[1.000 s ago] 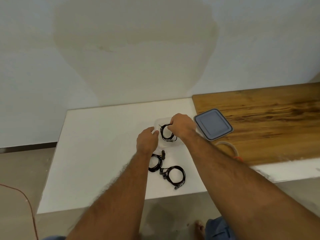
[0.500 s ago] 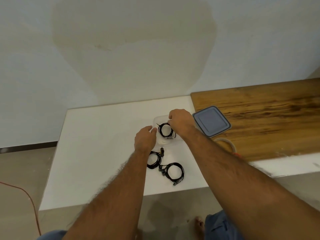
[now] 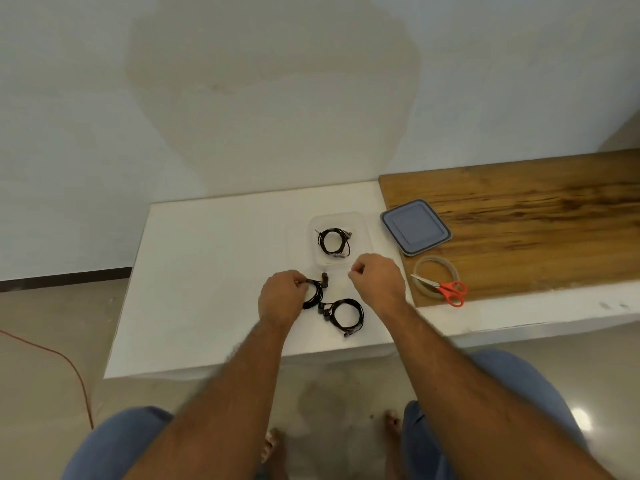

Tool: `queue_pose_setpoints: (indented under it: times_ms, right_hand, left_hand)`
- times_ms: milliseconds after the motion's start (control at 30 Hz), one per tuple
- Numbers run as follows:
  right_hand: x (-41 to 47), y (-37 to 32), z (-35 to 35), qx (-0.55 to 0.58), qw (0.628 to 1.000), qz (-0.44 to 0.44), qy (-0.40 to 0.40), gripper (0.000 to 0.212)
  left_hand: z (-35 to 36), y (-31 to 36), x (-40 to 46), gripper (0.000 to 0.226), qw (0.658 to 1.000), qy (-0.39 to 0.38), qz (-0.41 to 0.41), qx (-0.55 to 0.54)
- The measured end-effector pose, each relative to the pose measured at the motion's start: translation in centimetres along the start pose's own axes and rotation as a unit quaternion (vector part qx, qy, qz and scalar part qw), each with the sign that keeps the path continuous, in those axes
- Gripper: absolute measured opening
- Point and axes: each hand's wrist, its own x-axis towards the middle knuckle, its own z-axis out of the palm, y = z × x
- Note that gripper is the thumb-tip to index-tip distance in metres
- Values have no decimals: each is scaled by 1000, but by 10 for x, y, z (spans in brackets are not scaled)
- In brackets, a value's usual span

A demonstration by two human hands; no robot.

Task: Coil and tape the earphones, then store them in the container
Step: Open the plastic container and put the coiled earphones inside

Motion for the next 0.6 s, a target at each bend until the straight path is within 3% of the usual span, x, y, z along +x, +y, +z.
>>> queue_pose_setpoints:
  times_ms: [133,300,600]
  right_hand:
    - [-18,17,11,-27,997,55,-45,10]
    - [-36,26,23,-33,991,104,-76,24]
    - [-40,24,23,-38,991,103,-74,13]
  left_hand:
    - [23,12,-29,22,998,-13,39,51]
    - [44,22,-45,37,995,-21,71,70]
    - [48,29,-37,19,979,-89,113,143]
